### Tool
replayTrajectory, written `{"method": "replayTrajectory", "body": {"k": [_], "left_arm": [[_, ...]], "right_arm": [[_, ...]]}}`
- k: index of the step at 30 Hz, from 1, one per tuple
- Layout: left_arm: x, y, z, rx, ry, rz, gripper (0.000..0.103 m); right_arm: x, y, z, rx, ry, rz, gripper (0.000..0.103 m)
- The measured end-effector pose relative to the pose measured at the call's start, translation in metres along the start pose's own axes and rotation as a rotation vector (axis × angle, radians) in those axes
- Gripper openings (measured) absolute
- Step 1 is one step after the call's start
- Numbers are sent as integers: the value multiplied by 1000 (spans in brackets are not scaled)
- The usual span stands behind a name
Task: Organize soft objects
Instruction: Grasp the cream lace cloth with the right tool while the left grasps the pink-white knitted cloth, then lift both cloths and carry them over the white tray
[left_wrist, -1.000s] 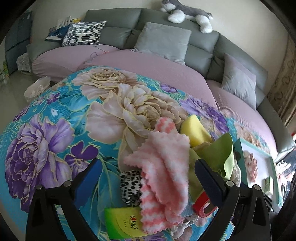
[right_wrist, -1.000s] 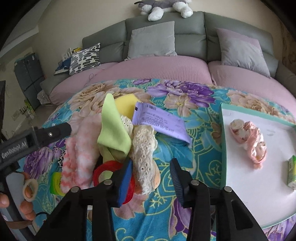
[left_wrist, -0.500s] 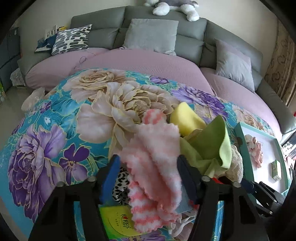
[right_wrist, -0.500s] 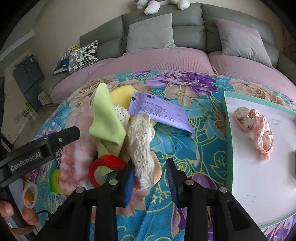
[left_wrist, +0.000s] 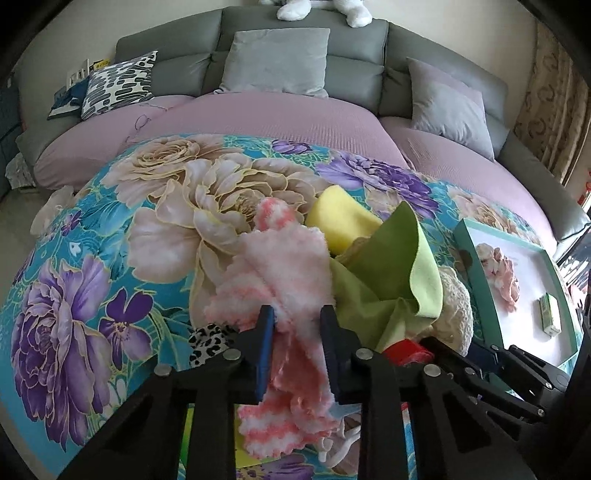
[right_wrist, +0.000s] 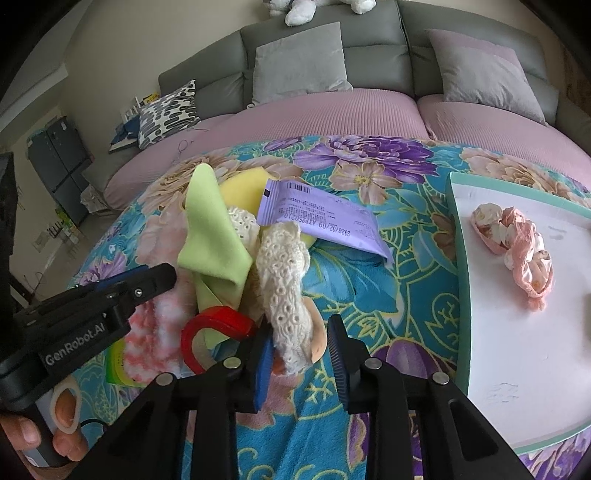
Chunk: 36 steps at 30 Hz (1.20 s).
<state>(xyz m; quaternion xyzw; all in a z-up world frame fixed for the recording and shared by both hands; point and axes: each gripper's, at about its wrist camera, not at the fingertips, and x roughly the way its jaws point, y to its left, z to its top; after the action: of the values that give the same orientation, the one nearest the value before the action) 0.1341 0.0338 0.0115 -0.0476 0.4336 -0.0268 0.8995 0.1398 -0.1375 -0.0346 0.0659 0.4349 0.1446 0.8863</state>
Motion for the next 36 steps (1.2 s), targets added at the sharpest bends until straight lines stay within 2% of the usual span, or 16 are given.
{"method": "replayTrajectory", "body": {"k": [13,17,20,23,26,32,36], "left_arm": [[26,-9,-7,26,55,7,26],[32,-9,-9,28,61,14,26],[32,-8,-7,25,59,22,10],[30,1,-5,-27,58,-21,8],[23,7,-2,-59,27,-49,7],[1,10,5,-81,-66,-68,7],[-23,12,11,-91,-165,-81,7]], "right_arm": [[6,-3,-1,16,19,17,30],[6,-3,-1,26,15,22,22],[1,-2,1,23,-7,16,11],[-3,-3,2,30,-28,15,9],[-8,-4,4,37,-46,18,8],[-32,1,9,21,-137,21,8],[-49,0,13,30,-199,23,8]]}}
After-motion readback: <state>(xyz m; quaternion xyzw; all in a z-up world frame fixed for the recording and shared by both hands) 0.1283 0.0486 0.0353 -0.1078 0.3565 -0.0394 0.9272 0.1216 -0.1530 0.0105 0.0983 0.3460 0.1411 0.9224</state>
